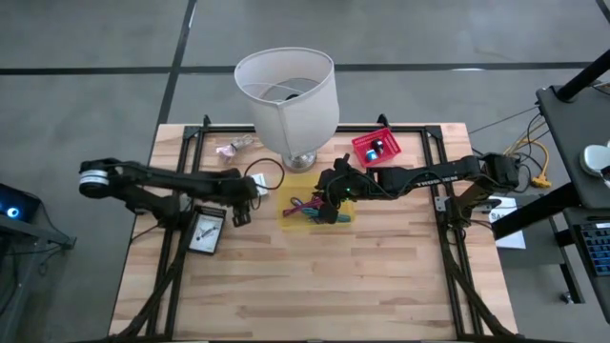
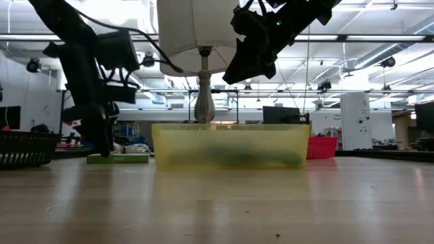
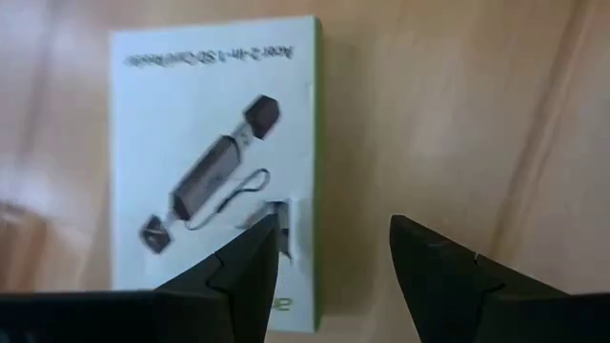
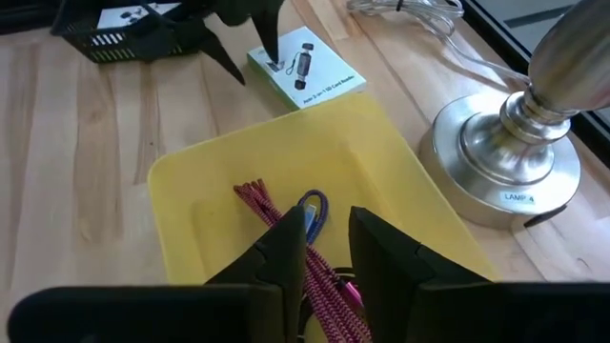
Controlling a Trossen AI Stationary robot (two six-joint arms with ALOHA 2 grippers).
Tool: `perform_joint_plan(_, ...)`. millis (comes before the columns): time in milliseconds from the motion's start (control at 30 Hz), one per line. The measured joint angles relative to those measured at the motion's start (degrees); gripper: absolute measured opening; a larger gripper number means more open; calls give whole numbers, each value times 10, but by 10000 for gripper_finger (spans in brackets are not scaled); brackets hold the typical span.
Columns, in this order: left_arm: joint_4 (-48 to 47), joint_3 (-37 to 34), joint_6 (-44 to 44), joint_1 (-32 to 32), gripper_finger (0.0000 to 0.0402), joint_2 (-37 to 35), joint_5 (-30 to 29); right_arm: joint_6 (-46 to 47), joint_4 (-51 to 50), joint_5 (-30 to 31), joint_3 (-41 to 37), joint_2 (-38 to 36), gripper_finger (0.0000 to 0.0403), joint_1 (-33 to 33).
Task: Pick and place items into bin
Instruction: Put the white card reader box into the black bin
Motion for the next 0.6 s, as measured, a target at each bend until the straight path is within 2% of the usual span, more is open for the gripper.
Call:
perform_joint_plan(133, 1, 0, 1, 20, 183, 20, 42, -1, 0, 0, 0, 0, 75, 0)
perform_joint_plan(400, 55, -1, 28, 53, 183, 49, 49, -2, -1, 0, -1, 0, 72, 0)
perform_joint_plan(600, 56, -1, 27, 88, 172, 93, 131, -3, -3, 0, -2, 0, 69, 0)
